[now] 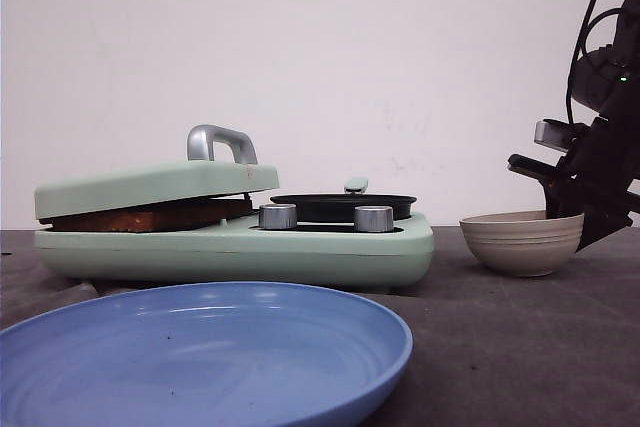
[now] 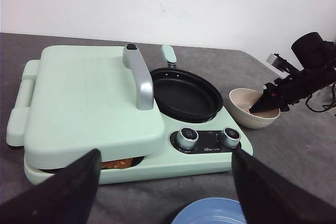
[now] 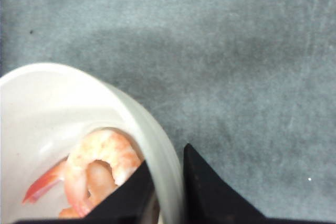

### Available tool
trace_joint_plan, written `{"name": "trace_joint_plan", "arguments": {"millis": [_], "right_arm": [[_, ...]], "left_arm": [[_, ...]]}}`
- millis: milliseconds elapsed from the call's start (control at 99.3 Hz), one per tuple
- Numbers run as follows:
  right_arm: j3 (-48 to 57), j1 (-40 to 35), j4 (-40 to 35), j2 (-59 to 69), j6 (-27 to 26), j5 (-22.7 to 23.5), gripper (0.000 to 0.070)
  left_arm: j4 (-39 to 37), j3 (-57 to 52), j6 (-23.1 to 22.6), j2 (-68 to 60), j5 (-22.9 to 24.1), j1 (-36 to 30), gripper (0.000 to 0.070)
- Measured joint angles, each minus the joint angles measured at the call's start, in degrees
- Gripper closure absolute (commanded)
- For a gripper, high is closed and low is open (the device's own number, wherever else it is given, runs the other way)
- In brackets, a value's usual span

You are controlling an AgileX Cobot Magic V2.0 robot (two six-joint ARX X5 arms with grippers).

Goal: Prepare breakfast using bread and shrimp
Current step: 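Lift the shrimp bowl with the right gripper over the frying pan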

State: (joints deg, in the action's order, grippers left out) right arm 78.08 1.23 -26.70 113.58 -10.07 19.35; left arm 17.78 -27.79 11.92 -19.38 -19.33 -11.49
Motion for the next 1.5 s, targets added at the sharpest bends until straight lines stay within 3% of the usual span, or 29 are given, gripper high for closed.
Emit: {"name": "trace_joint_plan", "arguments": {"millis": [473,826,1299,1501], "right_arm": [[7.2,-1.8,-1.6,-4.8,0.0,0.4,0.07],[18.3,-9.4,-5.4,-6.3,-0.3,0.1,0.07],[19.2,-16.5,7.7,-3.7,-7.6,-0.2,0.07],[19.4,-17.8,10.4,0.2,-8.1,-3.1,0.07]], "left_arm": [[0.0,0.0,0.0,0.0,0.0,0.0,0.0278],[0.0,0.0,0.0,0.0,0.0,0.0,0.0278],[0.0,0.0,0.0,0.0,0.0,0.0,0.0278],[0.0,0.0,-0.4,0.0,0.0,0.0,0.0278]]}}
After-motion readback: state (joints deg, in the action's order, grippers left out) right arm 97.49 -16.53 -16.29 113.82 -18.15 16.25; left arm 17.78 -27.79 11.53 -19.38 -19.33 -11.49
